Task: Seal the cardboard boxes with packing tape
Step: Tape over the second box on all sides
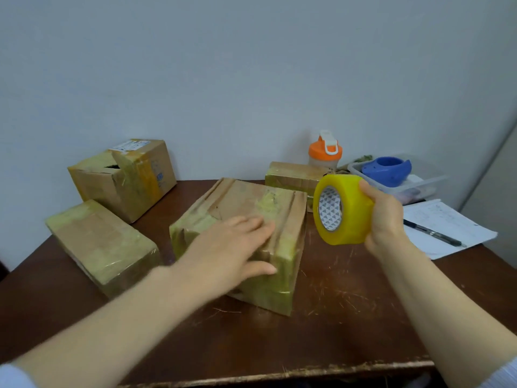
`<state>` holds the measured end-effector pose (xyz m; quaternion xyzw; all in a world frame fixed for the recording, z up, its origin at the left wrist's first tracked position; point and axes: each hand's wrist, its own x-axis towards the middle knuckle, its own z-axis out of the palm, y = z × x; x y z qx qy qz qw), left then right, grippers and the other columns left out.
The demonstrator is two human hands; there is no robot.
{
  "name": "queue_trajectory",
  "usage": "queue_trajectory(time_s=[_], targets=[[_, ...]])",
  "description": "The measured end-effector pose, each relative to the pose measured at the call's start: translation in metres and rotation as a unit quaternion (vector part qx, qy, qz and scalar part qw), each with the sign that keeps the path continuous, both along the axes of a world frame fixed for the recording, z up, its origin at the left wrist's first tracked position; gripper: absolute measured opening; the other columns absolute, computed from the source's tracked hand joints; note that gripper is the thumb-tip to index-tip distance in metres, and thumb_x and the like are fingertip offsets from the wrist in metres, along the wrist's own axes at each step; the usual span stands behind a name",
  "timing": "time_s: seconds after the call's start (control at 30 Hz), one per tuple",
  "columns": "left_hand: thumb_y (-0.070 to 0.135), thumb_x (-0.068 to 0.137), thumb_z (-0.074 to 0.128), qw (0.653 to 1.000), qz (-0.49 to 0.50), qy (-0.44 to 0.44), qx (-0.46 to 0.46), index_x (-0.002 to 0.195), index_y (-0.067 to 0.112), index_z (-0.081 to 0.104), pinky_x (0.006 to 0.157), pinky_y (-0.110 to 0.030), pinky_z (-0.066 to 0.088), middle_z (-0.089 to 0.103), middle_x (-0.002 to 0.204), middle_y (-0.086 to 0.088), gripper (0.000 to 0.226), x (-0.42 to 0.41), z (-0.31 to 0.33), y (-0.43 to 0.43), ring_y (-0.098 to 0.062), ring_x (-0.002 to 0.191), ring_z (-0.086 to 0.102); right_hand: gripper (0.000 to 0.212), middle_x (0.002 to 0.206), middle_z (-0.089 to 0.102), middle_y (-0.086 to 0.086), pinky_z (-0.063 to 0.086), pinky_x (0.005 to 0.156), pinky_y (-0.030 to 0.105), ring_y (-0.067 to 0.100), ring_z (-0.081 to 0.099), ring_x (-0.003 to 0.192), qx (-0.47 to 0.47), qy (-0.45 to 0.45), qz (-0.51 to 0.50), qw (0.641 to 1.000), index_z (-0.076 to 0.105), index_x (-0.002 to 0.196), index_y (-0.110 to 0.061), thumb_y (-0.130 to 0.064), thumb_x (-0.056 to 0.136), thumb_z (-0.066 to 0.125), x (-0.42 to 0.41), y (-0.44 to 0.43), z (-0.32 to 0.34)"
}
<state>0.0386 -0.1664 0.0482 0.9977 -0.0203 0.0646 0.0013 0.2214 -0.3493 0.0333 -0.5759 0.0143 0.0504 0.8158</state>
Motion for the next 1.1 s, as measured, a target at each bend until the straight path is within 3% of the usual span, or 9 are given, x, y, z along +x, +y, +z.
queue_trajectory(time_s=[0.13,0.27,0.4,0.53,0.67,0.83,0.93,1.03,1.1], targets=[[0.071,0.083,0.028,0.992,0.025,-0.111,0.058,0.146,0.024,0.025,0.099,-0.033,0.033,0.040,0.136,-0.005,0.079,0.014,-0.013,-0.052,-0.022,0.120,0.036,0.020,0.093,0.067,0.001,0.053,0.071,0.034,0.020,0.065,0.086,0.042,-0.039,-0.037,0.998,0.062,0.106,-0.020,-0.023,0.087,0.064,-0.008,-0.009,0.024],[0.079,0.074,0.038,0.986,0.054,-0.056,-0.146,0.136,0.027,0.044,0.085,-0.028,0.033,0.046,0.129,0.002,0.081,0.037,0.011,-0.057,-0.017,0.117,0.042,0.047,0.123,0.063,0.016,0.046,0.098,0.051,0.034,0.060,0.112,0.085,-0.037,-0.006,0.996,0.055,0.128,-0.006,-0.024,0.085,0.063,-0.014,-0.024,0.050],[0.039,0.087,0.055,0.875,0.052,-0.096,-0.472,0.098,0.028,0.064,0.075,-0.029,0.039,0.057,0.093,0.004,0.018,0.062,0.047,-0.058,-0.012,0.089,0.053,0.031,0.127,0.057,0.020,0.035,0.107,0.055,0.038,0.054,0.116,0.161,-0.036,0.080,0.983,0.059,0.113,-0.006,-0.020,0.088,0.049,-0.020,-0.037,0.066],[0.021,0.089,0.058,0.739,0.035,-0.068,-0.670,0.081,0.013,0.065,0.066,-0.027,0.049,0.066,0.088,-0.006,0.015,0.078,0.068,-0.074,-0.016,0.078,0.059,0.030,0.108,0.059,0.020,0.043,0.098,0.049,0.034,0.057,0.099,0.133,-0.073,0.150,0.977,0.059,0.107,-0.002,-0.017,0.081,0.054,-0.034,-0.033,0.069],[0.022,0.088,0.062,0.663,-0.011,-0.048,-0.747,0.105,0.003,0.067,0.078,-0.028,0.051,0.067,0.096,-0.010,0.025,0.080,0.074,-0.086,-0.017,0.086,0.062,0.036,0.100,0.062,0.021,0.049,0.081,0.044,0.033,0.058,0.092,0.088,-0.140,0.186,0.969,0.056,0.104,0.001,-0.018,0.074,0.059,-0.040,-0.030,0.062],[0.016,0.091,0.059,0.611,-0.020,-0.047,-0.790,0.096,0.005,0.068,0.082,-0.035,0.056,0.072,0.095,-0.010,0.015,0.074,0.068,-0.084,-0.019,0.087,0.067,0.026,0.091,0.068,0.011,0.047,0.080,0.041,0.024,0.062,0.086,0.076,-0.180,0.214,0.957,0.063,0.097,-0.004,-0.011,0.072,0.063,-0.040,-0.034,0.050],[0.005,0.089,0.058,0.612,-0.048,-0.036,-0.789,0.097,0.004,0.065,0.079,-0.032,0.057,0.070,0.094,-0.012,0.011,0.072,0.064,-0.081,-0.019,0.086,0.067,0.030,0.093,0.069,0.014,0.052,0.074,0.038,0.026,0.064,0.085,0.066,-0.167,0.241,0.954,0.065,0.099,-0.002,-0.008,0.069,0.067,-0.039,-0.036,0.052],[-0.008,0.082,0.062,0.710,-0.081,-0.064,-0.696,0.101,0.010,0.062,0.084,-0.025,0.053,0.068,0.098,-0.008,0.025,0.070,0.054,-0.079,-0.015,0.091,0.063,0.036,0.098,0.071,0.019,0.055,0.077,0.041,0.031,0.067,0.088,0.064,-0.140,0.242,0.958,0.066,0.100,0.001,-0.023,0.074,0.067,-0.037,-0.036,0.058],[-0.017,0.077,0.061,0.719,-0.085,-0.080,-0.685,0.101,0.009,0.061,0.081,-0.024,0.054,0.068,0.095,-0.007,0.035,0.069,0.051,-0.079,-0.014,0.088,0.064,0.035,0.097,0.071,0.020,0.058,0.074,0.038,0.030,0.069,0.086,0.055,-0.165,0.241,0.955,0.065,0.103,0.002,-0.020,0.075,0.065,-0.038,-0.034,0.059]])
